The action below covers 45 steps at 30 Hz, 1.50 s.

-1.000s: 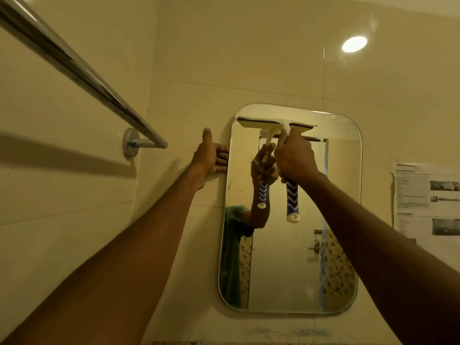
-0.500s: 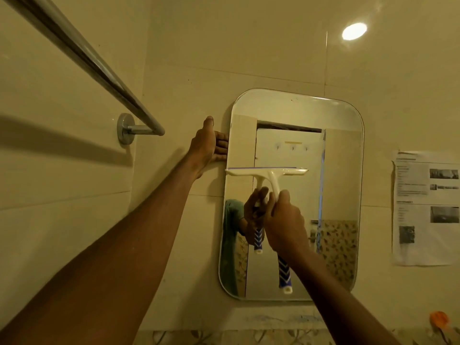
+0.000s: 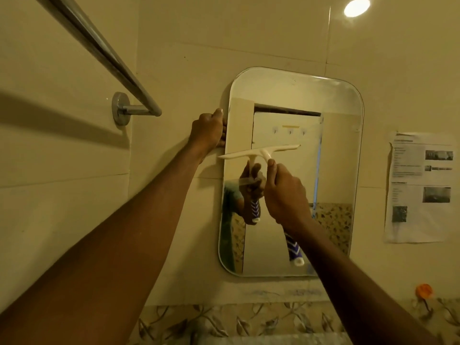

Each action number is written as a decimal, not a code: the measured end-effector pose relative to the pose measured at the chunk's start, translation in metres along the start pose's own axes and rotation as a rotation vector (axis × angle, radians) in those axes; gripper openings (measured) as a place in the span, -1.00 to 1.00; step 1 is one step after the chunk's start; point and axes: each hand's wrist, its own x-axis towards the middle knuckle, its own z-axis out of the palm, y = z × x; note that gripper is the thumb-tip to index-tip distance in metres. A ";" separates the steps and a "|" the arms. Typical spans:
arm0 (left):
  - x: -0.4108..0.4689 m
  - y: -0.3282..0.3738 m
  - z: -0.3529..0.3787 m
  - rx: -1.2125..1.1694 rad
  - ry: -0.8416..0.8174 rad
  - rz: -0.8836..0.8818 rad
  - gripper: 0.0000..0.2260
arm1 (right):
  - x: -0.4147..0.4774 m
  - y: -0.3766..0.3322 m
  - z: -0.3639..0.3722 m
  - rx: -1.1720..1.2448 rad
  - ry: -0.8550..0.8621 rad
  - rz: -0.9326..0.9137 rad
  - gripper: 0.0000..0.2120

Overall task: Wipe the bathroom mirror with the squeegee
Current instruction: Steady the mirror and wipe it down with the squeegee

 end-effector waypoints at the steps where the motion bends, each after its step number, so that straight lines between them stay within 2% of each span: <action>1: 0.000 0.000 0.000 0.009 0.002 0.004 -0.57 | -0.003 0.002 0.002 -0.007 -0.012 -0.010 -0.58; 4: -0.001 -0.001 0.001 0.014 0.009 -0.002 -0.57 | -0.037 0.019 0.018 0.024 -0.058 -0.023 -0.46; 9: -0.008 -0.007 0.001 0.022 0.032 -0.012 -0.61 | -0.110 0.047 0.042 0.004 -0.132 0.031 -0.66; 15: -0.021 -0.016 0.001 0.044 0.043 -0.014 -0.63 | -0.160 0.072 0.046 -0.174 -0.245 0.059 -0.50; 18: -0.029 -0.020 0.002 0.073 0.035 -0.027 -0.63 | -0.175 0.085 0.036 -0.296 -0.313 0.045 -0.49; 21: -0.034 -0.023 0.002 0.108 0.039 -0.027 -0.62 | -0.183 0.104 0.018 -0.431 -0.381 0.026 -0.65; 23: -0.037 -0.024 0.003 0.124 0.039 -0.030 -0.64 | -0.182 0.115 0.005 -0.518 -0.420 -0.020 -0.67; 26: -0.041 -0.028 0.004 0.131 0.044 -0.041 -0.69 | -0.176 0.132 -0.013 -0.584 -0.461 -0.078 -0.65; 30: -0.044 -0.028 0.005 0.163 0.049 -0.043 -0.68 | -0.172 0.156 -0.042 -0.697 -0.462 -0.139 -0.48; 33: -0.045 -0.023 0.007 0.203 0.046 -0.038 -0.67 | -0.166 0.170 -0.063 -0.750 -0.472 -0.143 -0.43; 37: -0.044 -0.017 0.008 0.196 0.077 -0.031 -0.65 | -0.145 0.156 -0.073 -0.625 -0.350 -0.100 -0.50; 42: -0.044 -0.014 0.015 0.200 0.205 -0.003 -0.57 | -0.074 0.108 -0.077 -0.162 -0.029 0.030 -0.69; 45: -0.038 -0.007 0.021 0.167 0.266 0.022 -0.60 | -0.021 0.073 -0.085 0.028 0.020 0.089 -0.71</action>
